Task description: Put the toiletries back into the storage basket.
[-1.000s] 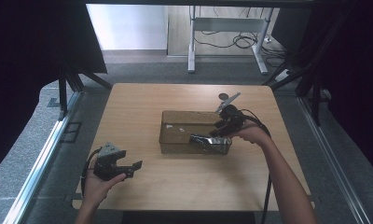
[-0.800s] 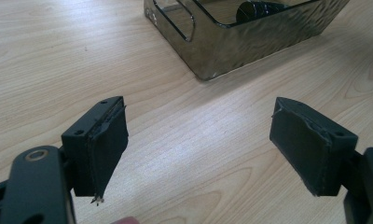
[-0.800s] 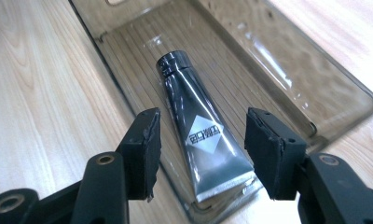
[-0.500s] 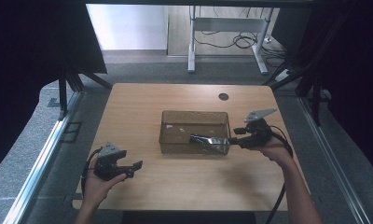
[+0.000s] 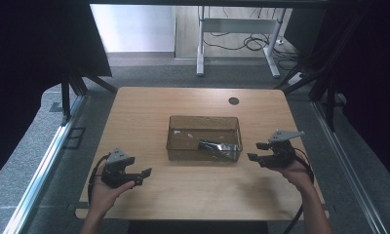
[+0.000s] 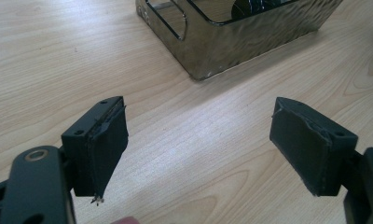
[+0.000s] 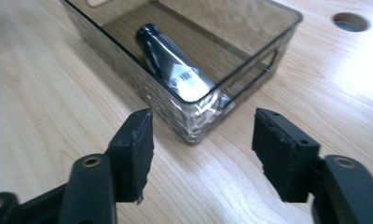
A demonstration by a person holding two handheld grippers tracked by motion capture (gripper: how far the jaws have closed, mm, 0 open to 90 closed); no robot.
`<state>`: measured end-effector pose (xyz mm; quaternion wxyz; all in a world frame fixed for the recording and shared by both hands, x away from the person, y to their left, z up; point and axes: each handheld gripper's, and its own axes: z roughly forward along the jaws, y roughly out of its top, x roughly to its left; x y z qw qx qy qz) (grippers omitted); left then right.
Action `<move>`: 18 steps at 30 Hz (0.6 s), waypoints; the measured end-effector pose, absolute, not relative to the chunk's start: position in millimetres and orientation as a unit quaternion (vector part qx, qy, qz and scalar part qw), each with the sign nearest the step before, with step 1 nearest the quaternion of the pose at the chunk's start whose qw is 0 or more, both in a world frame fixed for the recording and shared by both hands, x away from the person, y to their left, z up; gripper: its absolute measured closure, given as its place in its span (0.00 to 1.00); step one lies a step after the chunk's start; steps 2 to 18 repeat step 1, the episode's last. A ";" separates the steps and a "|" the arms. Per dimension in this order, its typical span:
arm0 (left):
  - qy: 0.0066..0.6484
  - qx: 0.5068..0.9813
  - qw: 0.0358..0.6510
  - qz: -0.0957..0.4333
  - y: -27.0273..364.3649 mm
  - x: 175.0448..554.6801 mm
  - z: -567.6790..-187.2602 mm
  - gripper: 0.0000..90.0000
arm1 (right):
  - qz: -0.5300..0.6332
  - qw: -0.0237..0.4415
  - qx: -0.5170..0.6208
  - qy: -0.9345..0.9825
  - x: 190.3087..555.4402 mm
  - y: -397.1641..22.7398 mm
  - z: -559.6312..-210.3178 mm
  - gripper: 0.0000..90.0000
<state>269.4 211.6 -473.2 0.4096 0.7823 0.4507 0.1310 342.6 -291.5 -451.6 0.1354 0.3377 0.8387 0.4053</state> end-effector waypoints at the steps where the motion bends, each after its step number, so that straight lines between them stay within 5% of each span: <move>1: 0.453 0.781 0.410 0.132 212.1 269.1 -473.0 0.22 | 0.404 0.144 0.342 0.836 339.2 -291.5 -454.2 0.42; 18: 0.453 0.781 0.410 0.132 212.1 269.1 -473.0 0.22 | 0.404 0.144 0.342 0.836 339.2 -291.5 -454.2 0.42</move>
